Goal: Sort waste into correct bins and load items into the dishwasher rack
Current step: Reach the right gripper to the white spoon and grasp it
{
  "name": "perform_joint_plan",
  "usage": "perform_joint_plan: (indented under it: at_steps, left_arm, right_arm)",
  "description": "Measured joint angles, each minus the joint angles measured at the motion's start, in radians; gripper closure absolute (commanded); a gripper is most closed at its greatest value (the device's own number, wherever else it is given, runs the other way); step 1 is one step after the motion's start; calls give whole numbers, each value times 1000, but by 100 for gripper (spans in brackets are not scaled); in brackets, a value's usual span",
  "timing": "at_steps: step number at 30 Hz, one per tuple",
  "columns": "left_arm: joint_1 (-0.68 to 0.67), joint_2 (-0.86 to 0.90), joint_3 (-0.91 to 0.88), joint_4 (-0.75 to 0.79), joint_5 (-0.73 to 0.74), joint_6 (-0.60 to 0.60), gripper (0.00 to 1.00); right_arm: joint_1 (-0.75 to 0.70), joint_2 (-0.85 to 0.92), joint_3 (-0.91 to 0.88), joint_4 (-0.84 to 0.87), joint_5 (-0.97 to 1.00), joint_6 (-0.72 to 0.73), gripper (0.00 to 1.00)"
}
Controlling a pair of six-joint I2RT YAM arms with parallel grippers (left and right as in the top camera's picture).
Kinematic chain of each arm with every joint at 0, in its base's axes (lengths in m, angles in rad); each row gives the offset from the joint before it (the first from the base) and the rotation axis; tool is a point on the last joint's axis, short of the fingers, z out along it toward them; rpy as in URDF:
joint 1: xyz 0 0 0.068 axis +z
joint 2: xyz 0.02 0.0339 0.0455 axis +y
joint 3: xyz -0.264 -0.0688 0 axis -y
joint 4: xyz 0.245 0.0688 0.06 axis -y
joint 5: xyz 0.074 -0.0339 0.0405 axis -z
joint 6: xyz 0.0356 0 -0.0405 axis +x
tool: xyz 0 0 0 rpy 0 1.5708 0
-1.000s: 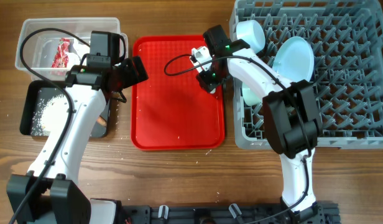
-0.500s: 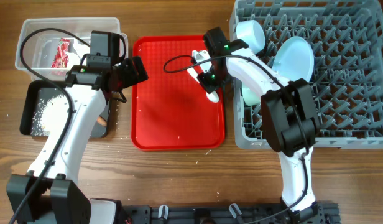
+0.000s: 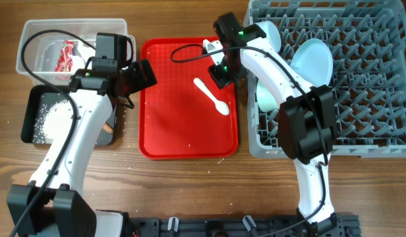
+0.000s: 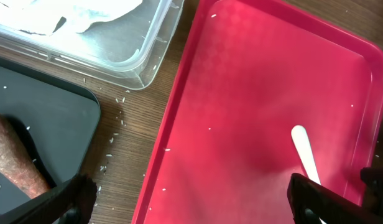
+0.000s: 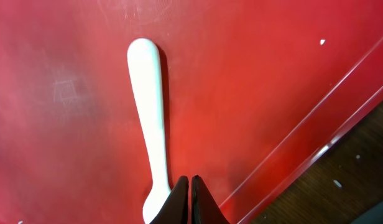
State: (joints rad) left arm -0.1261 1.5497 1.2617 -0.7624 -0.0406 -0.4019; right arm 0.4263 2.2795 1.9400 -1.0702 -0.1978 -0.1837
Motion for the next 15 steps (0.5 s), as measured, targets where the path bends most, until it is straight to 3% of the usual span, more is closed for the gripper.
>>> perform_joint_plan:
  at_steps: [2,7,11,15]
  left_arm:
    - [0,0,0,0,0,0,0]
    - [0,0,0,0,0,0,0]
    - [0,0,0,0,0,0,0]
    - [0,0,0,0,0,0,0]
  right_arm:
    - [0,0,0,-19,1,2,57]
    - [0,-2,-41,-88,8,2,41]
    - [2,-9,-177,-40,-4,0,43]
    - [1,-12,-186,-32,-27,-10,56]
